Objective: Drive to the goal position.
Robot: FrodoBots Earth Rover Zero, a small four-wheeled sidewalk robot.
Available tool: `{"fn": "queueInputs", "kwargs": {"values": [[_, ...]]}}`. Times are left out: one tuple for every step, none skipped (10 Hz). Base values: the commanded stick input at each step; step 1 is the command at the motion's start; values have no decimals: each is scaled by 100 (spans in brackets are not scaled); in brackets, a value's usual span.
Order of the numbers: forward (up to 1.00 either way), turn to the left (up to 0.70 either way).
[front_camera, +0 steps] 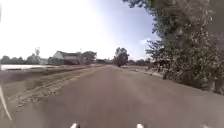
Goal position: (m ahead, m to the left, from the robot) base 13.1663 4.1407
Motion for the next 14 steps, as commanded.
{"fn": "queueInputs", "kwargs": {"values": [[0,0],[0,0],[30,0],[68,0],[70,-22],[70,-35],[70,-35],[70,-35],[70,-35],[70,-5],[70,0],[70,0],[70,0],[70,0]]}}
